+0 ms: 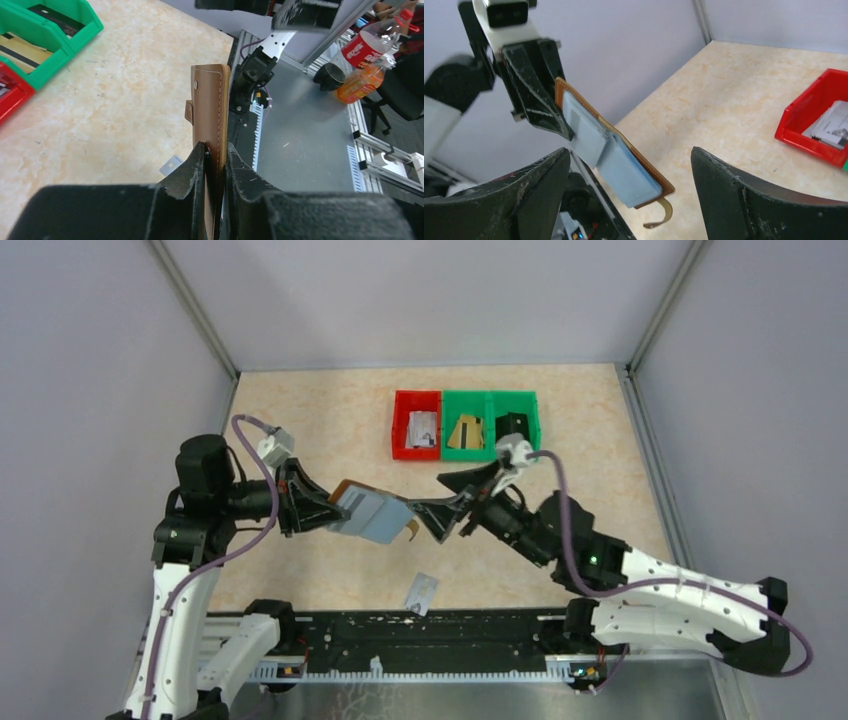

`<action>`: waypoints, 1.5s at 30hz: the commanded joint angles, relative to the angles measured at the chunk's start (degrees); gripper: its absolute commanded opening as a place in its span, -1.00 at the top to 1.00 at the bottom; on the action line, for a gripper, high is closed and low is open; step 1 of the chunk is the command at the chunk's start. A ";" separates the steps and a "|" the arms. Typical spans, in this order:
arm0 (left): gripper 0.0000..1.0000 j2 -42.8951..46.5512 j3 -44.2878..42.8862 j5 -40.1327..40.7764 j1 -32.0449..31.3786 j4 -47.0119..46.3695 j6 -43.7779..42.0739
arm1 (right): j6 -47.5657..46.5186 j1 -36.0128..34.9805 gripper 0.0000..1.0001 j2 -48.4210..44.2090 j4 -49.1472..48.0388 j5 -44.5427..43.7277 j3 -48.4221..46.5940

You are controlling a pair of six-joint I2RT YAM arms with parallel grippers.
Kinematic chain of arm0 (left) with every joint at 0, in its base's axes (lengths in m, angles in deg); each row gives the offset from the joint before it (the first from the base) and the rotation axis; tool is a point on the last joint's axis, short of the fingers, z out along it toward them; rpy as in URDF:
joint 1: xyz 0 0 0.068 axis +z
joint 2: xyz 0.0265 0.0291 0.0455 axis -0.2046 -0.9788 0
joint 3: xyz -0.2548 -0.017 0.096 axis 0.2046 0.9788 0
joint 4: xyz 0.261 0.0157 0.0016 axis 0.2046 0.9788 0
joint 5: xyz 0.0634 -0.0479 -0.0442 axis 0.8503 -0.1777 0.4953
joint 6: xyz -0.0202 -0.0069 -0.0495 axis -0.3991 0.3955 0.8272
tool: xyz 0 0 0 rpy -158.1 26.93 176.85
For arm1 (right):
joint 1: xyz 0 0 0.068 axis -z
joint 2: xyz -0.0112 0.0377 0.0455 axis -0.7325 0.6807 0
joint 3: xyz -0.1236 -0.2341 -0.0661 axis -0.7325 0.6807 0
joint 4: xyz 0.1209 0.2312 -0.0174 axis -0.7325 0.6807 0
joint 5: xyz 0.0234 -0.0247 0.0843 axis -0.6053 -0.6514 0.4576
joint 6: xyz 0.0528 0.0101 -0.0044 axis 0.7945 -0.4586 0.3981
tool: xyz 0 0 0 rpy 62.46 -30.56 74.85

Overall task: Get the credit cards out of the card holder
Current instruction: Remove the credit card from the card holder.

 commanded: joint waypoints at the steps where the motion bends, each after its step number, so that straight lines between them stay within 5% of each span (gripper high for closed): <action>1: 1.00 0.56 0.06 -6.23 -0.34 -3.76 1.15 | -13.78 1.33 -0.78 11.36 10.39 11.70 -10.18; 7: 1.00 -0.87 -1.35 -8.81 -0.33 -2.77 1.10 | -19.39 10.24 -0.69 18.12 14.68 31.23 -18.01; 11: 1.00 -2.16 -1.26 -8.78 -0.35 -2.78 1.01 | -18.71 14.37 -0.43 20.27 13.90 45.90 -19.56; 19: 1.00 -2.23 0.83 -0.56 -0.34 -6.32 0.54 | -11.72 16.39 0.98 24.00 7.75 57.26 -18.55; 21: 1.00 -1.99 1.36 1.88 -0.36 -7.55 0.78 | -10.28 17.00 1.00 23.97 5.51 58.37 -17.69; 25: 0.22 -1.63 2.26 2.81 -0.33 -7.71 -0.41 | -6.93 18.29 1.00 23.78 1.58 59.99 -16.52; 36: 0.13 -1.74 1.57 -3.13 -0.33 -4.00 -3.81 | -4.47 20.95 1.00 22.12 -0.56 58.87 -14.07; 40: -0.17 -1.99 1.24 -5.68 -0.33 -3.10 -3.74 | -3.67 21.12 1.00 22.66 -0.61 58.55 -14.15; 45: -0.20 -2.25 1.00 -4.94 -0.36 -3.18 -3.55 | -3.30 21.21 1.00 22.96 -0.38 59.08 -14.37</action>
